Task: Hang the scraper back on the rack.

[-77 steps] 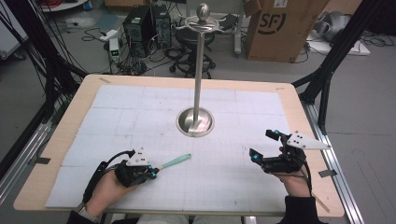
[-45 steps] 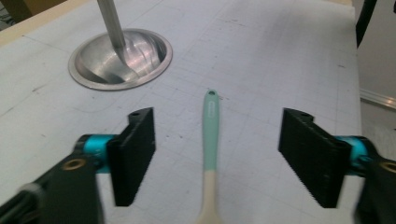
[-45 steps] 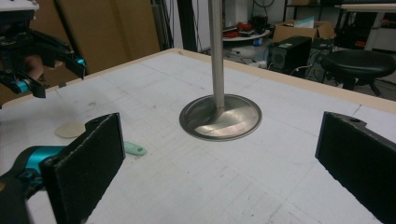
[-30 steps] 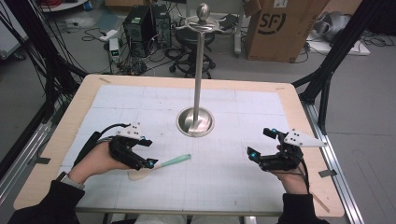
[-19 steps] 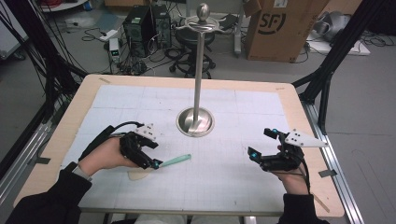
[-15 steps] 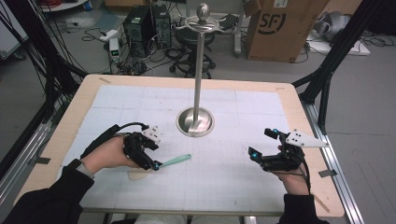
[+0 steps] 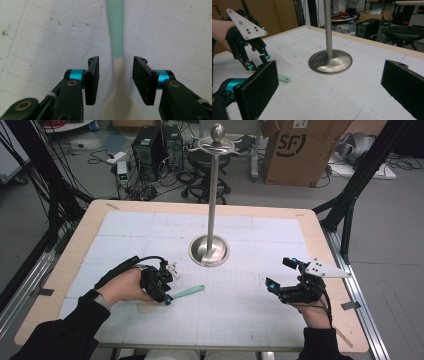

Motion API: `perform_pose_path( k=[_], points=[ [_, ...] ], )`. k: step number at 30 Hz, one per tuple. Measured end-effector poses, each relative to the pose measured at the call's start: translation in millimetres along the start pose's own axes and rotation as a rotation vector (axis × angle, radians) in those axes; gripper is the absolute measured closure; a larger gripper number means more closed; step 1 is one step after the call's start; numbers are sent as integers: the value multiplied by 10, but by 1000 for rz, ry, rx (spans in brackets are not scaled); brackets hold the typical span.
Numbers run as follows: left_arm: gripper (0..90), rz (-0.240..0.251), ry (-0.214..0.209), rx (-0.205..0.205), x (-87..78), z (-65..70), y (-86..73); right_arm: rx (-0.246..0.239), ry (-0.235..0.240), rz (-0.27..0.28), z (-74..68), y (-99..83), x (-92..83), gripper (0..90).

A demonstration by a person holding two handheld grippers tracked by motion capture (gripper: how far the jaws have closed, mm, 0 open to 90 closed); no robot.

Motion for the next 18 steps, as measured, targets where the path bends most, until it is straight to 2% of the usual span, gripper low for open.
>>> perform_pose_path(
  k=[3,8,16,18],
  points=[
    [641,-36,9,2,35,-9,-20,-5,2,-1,-1,0,4,5],
    [699,-49,8,-9,60,-3,-11,-7,0,-2,1,-2,6,5],
    [783,-104,34,20,84,52,39,-3,1,-4,-6,-5,10,5],
    [793,-121,40,14,85,58,50,-5,2,-5,-8,-6,12,5]
  ],
)
Point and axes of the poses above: each handheld gripper's, and its own axes: x roughly forward along the jaws, y roughly out of its top, z roughly to its right, the point moved 5 cm from there along x, roughly forward along the jaws, and after that the axes turned 3 degrees about -y, right-handed, at the moved point
